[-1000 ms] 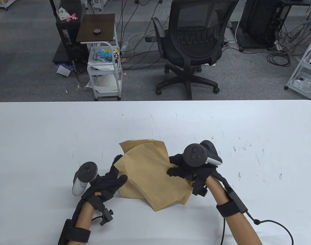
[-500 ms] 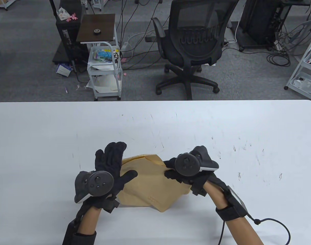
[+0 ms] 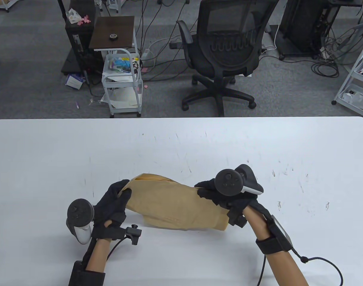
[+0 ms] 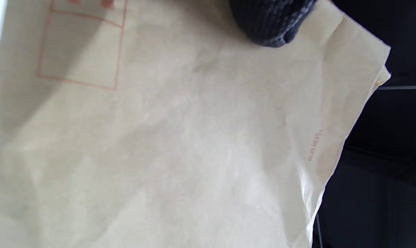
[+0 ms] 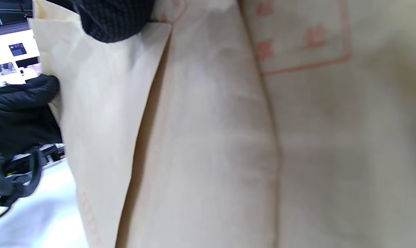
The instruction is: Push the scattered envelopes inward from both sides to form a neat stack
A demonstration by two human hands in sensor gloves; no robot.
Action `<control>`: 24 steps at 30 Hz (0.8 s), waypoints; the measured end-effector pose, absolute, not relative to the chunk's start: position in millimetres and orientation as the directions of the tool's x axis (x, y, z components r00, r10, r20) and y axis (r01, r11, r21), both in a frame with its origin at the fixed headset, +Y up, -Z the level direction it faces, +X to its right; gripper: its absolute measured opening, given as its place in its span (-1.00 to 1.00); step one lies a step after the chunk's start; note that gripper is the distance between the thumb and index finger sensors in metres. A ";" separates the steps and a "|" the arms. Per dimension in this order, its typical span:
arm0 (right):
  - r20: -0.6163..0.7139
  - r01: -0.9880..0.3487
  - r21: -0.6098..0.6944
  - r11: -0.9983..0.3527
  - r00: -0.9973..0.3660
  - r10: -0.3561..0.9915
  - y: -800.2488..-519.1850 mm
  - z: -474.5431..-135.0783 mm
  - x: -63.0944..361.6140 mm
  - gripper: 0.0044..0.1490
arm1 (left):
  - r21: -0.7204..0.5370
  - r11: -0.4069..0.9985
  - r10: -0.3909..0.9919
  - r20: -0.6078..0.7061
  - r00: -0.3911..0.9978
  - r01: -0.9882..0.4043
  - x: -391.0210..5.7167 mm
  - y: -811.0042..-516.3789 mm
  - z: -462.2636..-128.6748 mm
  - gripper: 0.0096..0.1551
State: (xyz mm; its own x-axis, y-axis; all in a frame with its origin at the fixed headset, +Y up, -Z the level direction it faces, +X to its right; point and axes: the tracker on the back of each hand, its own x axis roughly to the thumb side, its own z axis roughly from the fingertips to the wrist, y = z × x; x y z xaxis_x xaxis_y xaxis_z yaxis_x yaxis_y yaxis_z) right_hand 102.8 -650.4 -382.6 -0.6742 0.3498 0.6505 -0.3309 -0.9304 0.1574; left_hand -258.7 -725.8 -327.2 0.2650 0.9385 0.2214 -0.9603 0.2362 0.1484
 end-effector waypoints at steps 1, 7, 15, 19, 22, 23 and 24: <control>0.645 -0.318 0.183 -0.930 -0.676 0.357 -649.9 -382.5 102.7 -0.37 | 0.150 0.259 0.937 0.201 0.286 -0.954 -254.0 -732.1 -328.4 -0.57; 0.668 -0.150 0.206 -0.967 -0.701 0.251 -658.4 -377.4 90.7 -0.27 | 0.101 0.164 0.981 0.091 0.173 -0.981 -217.0 -764.1 -324.6 -0.55; 0.682 -0.201 -0.081 -0.976 -0.726 0.093 -633.1 -368.1 99.6 -0.47 | -0.027 0.661 0.733 0.237 0.638 -0.750 -222.9 -749.8 -331.0 -0.11; 0.659 -0.027 0.092 -0.995 -0.748 0.081 -649.2 -373.5 92.3 -0.22 | -0.216 0.786 0.616 0.194 0.763 -0.580 -219.0 -764.2 -336.2 -0.04; 0.664 -0.003 0.098 -0.995 -0.745 0.068 -657.6 -374.5 84.5 -0.33 | -0.248 0.813 0.576 0.215 0.788 -0.527 -211.4 -765.0 -334.6 -0.04; 0.672 -0.007 0.083 -0.997 -0.738 0.061 -656.9 -374.3 83.7 -0.40 | -0.233 0.832 0.550 0.236 0.801 -0.503 -208.6 -763.8 -333.6 -0.02; 0.681 -0.023 0.059 -0.998 -0.730 0.057 -655.4 -374.0 83.7 -0.45 | -0.228 0.845 0.530 0.251 0.810 -0.483 -207.3 -762.6 -333.5 -0.01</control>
